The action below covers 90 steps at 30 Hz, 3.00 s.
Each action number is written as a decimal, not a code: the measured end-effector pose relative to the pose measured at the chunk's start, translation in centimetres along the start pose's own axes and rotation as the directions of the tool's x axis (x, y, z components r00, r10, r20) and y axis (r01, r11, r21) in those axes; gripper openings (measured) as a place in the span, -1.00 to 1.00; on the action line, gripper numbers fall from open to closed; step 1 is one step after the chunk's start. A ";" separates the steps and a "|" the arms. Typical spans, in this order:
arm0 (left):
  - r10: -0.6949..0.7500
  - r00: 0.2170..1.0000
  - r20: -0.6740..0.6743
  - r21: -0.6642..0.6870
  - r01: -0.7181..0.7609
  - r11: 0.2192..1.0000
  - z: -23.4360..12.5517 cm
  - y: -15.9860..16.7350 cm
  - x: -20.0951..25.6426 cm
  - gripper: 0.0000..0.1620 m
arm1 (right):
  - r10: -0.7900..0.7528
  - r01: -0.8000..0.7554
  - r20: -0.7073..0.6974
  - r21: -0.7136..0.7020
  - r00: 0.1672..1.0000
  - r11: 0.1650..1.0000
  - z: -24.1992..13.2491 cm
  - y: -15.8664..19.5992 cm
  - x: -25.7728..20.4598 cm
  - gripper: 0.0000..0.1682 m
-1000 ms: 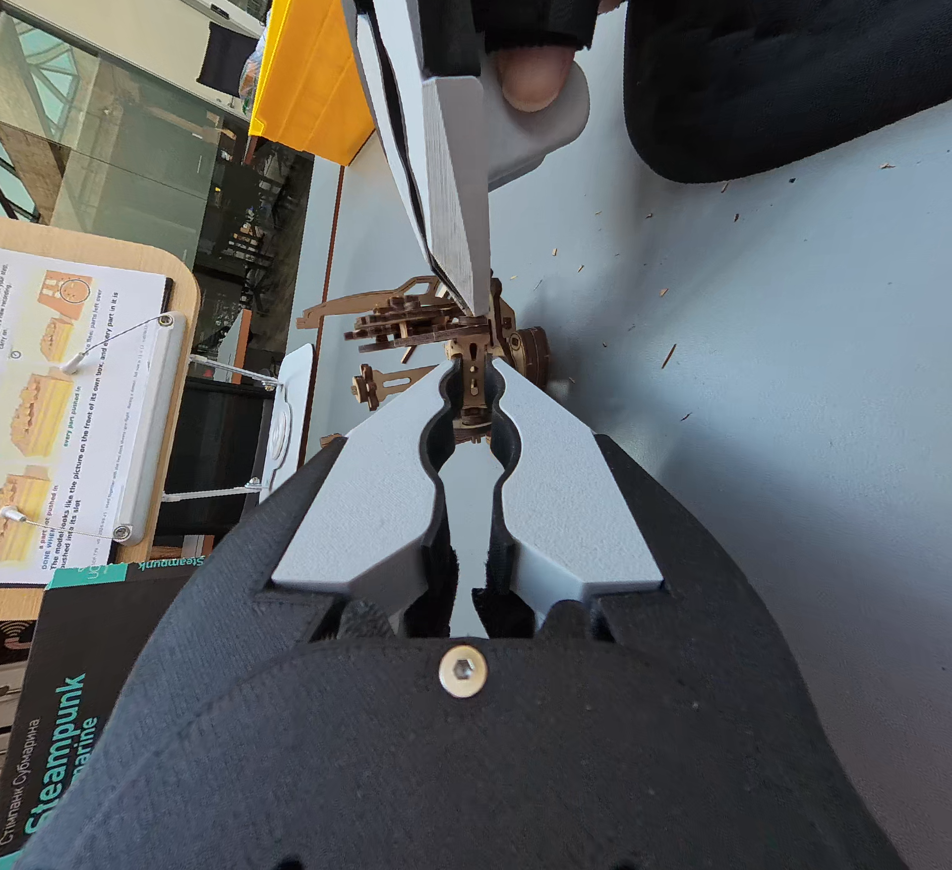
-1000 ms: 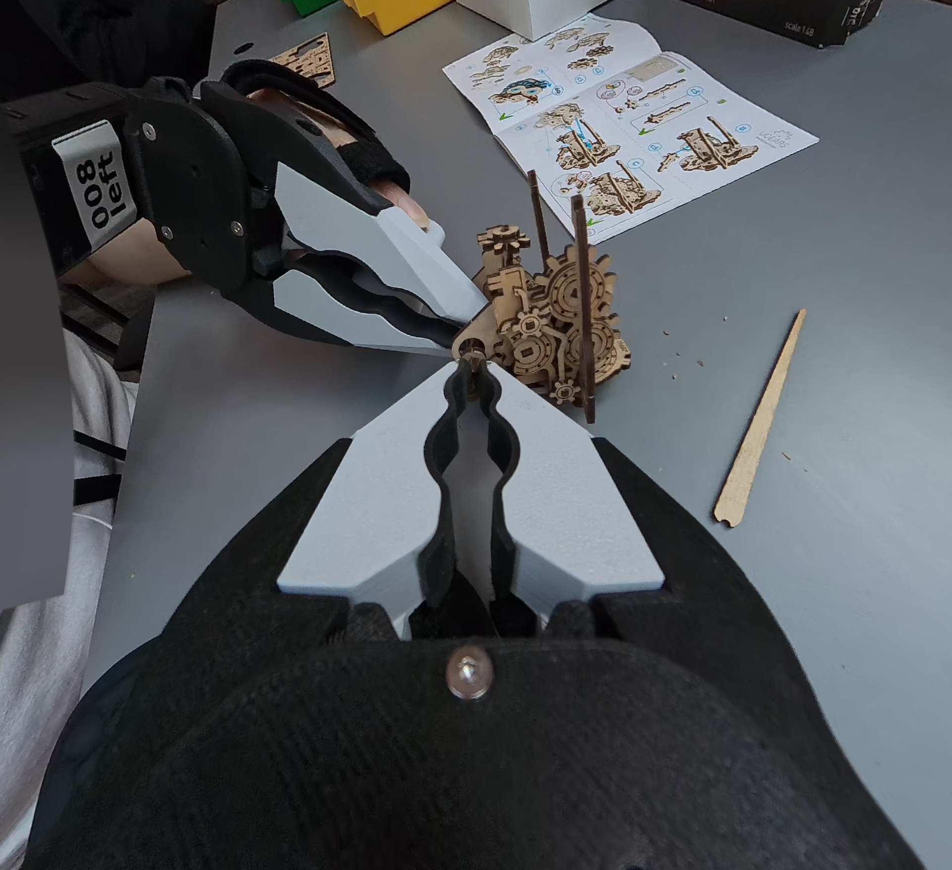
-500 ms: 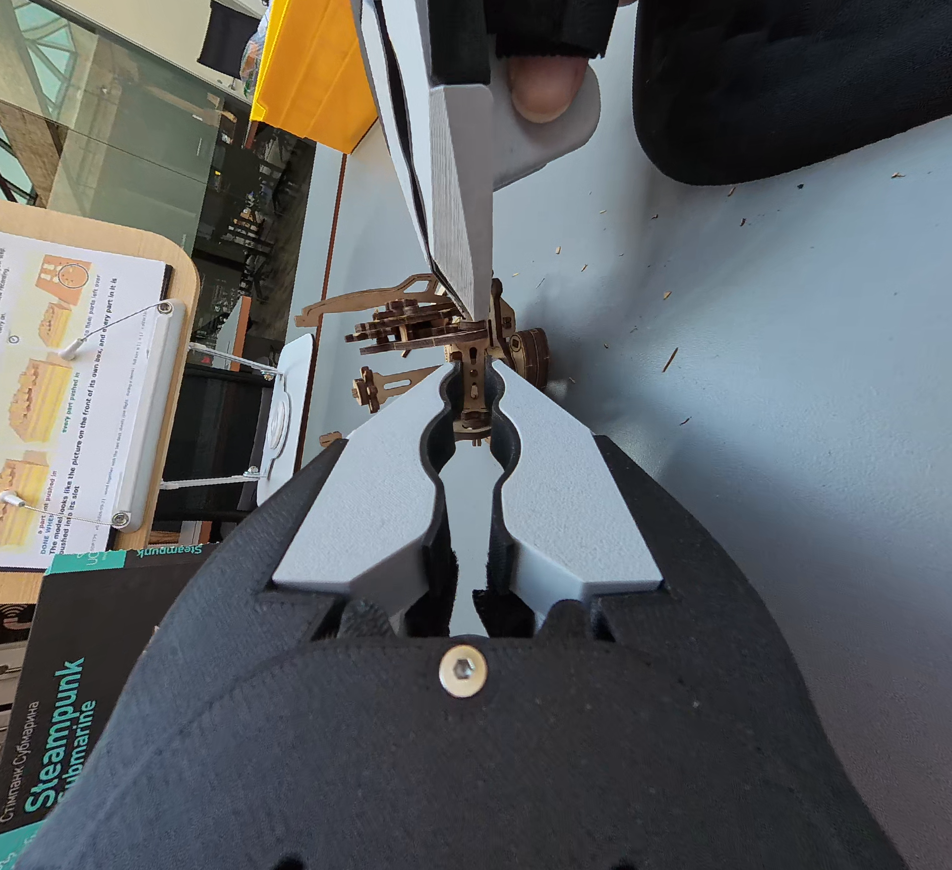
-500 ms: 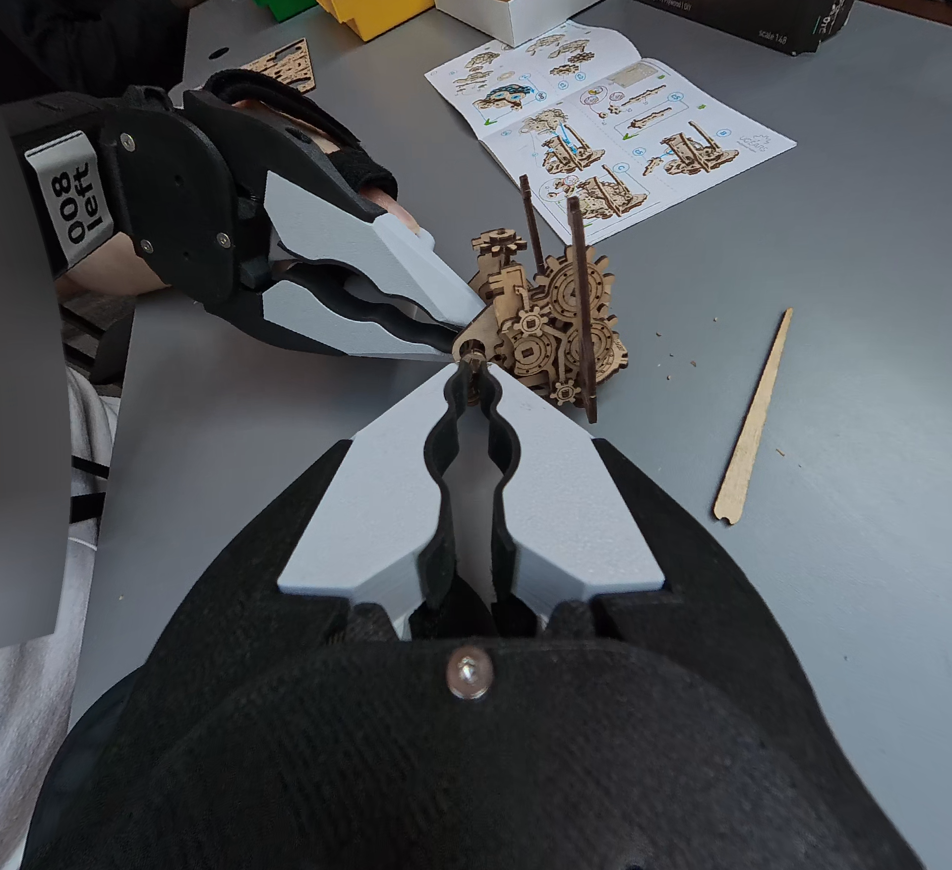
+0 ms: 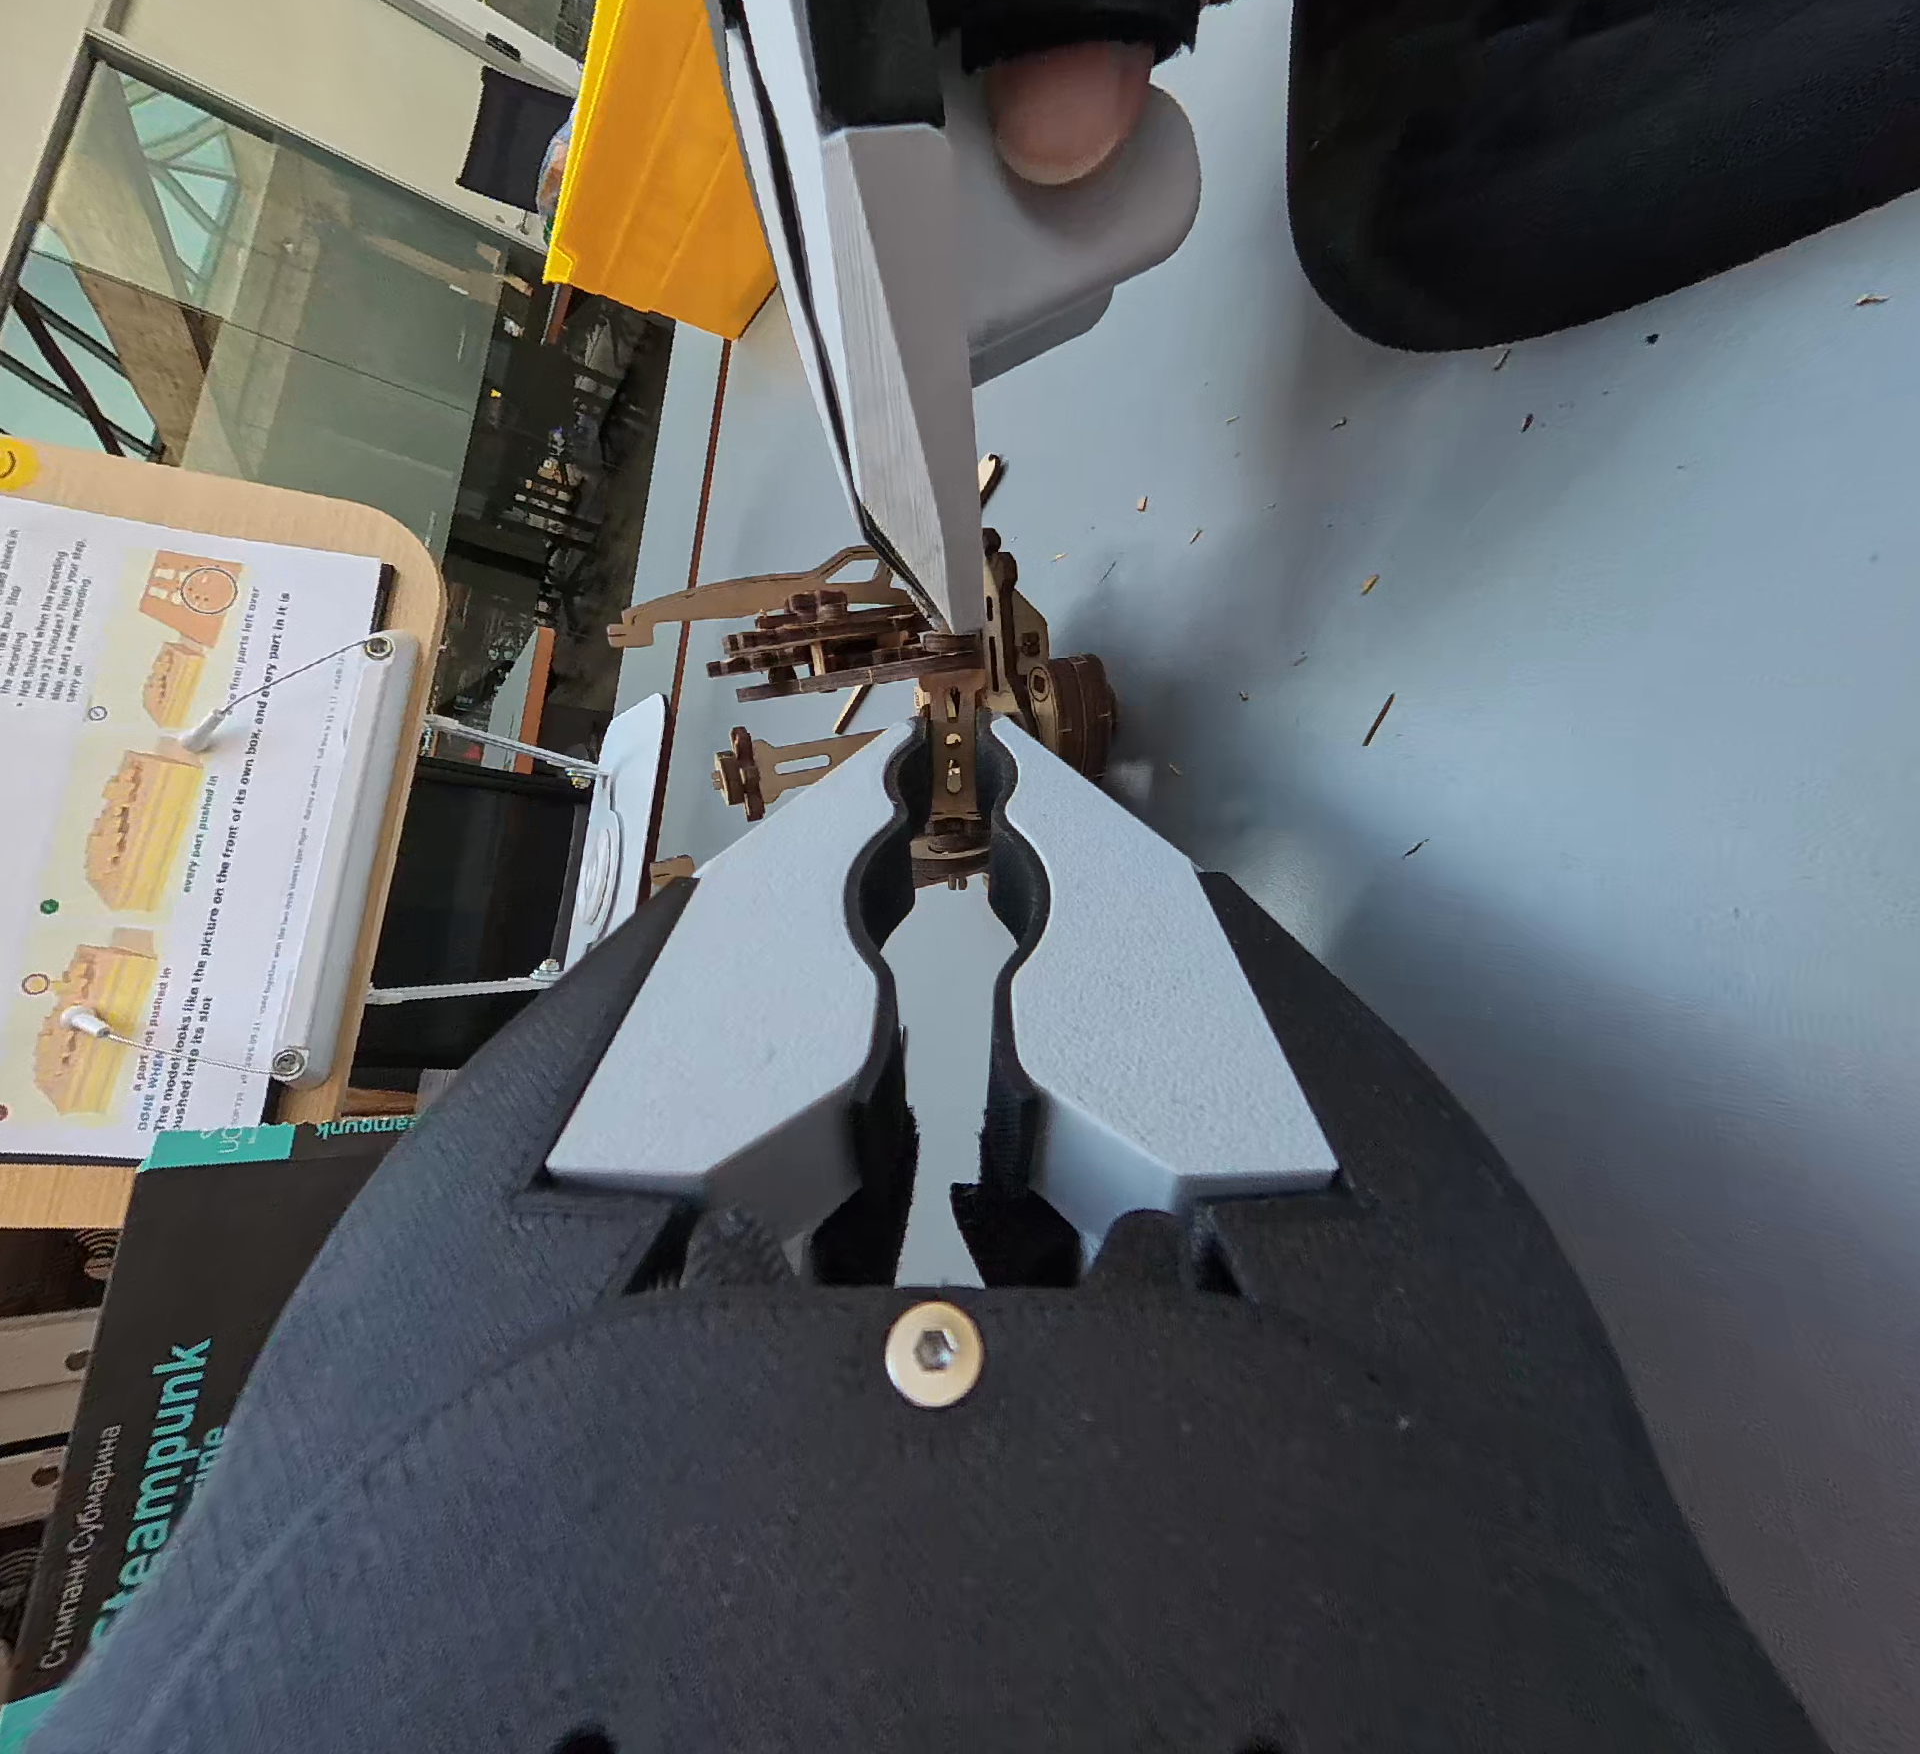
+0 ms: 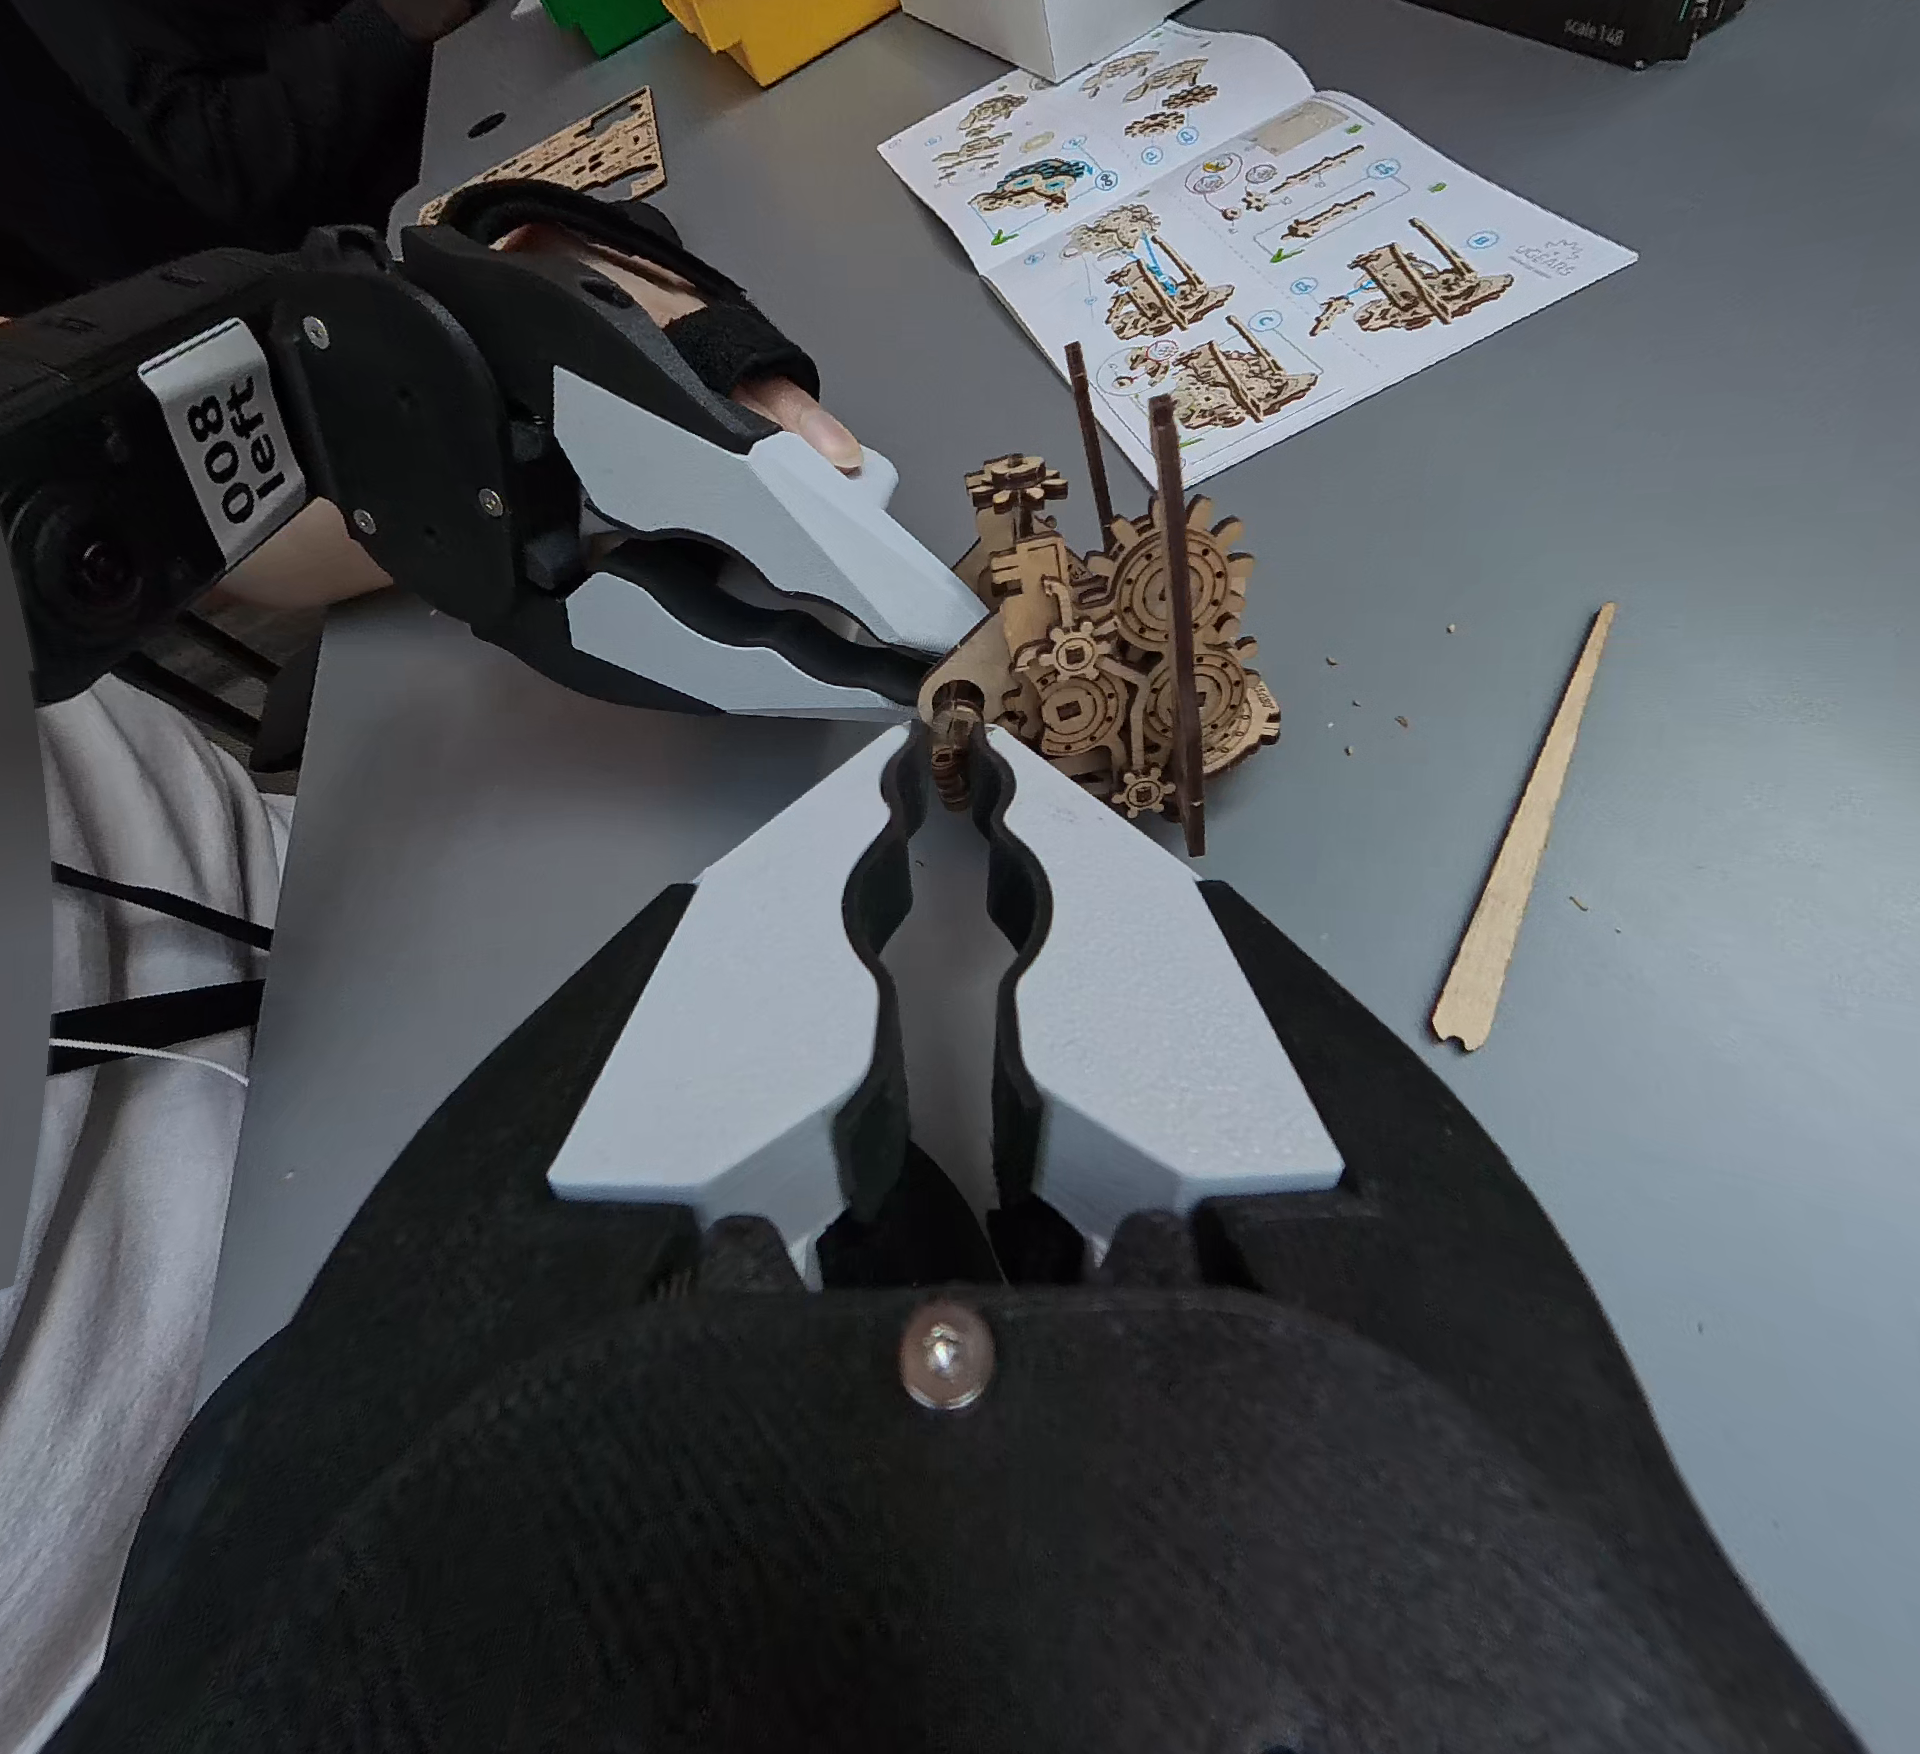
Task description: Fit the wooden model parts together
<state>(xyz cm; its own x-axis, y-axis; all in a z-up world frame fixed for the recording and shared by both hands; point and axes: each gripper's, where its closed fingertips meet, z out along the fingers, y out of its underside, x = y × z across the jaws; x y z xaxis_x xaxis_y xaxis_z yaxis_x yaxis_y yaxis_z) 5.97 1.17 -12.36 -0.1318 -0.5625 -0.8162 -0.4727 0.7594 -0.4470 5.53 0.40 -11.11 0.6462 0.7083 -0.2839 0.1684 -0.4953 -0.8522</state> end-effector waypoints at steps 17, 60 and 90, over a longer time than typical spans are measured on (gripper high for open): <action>-0.010 1.000 -0.005 0.007 0.010 1.000 -0.1 -0.3 0.1 -0.95 | -0.062 0.062 -0.039 0.000 0.997 0.998 0.2 0.0 -0.1 -0.95; -0.024 0.999 0.029 0.011 0.024 1.000 -0.2 -0.6 -0.2 -0.96 | -0.054 0.055 -0.015 0.049 0.998 0.997 0.0 -0.7 -0.5 -0.99; -0.085 0.995 0.043 0.037 0.083 0.996 -0.4 -0.5 -1.3 -0.93 | 0.033 -0.039 0.069 0.084 0.997 0.996 -0.9 -1.1 0.0 -1.00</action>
<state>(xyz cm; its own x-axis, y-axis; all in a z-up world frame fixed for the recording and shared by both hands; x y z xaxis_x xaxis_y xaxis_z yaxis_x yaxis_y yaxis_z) 6.02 1.37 -10.87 -0.0535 -0.6102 -0.7904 -0.4499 0.7214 -0.5264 6.02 0.44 -9.73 0.5982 0.7248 -0.3419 0.0797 -0.4783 -0.8746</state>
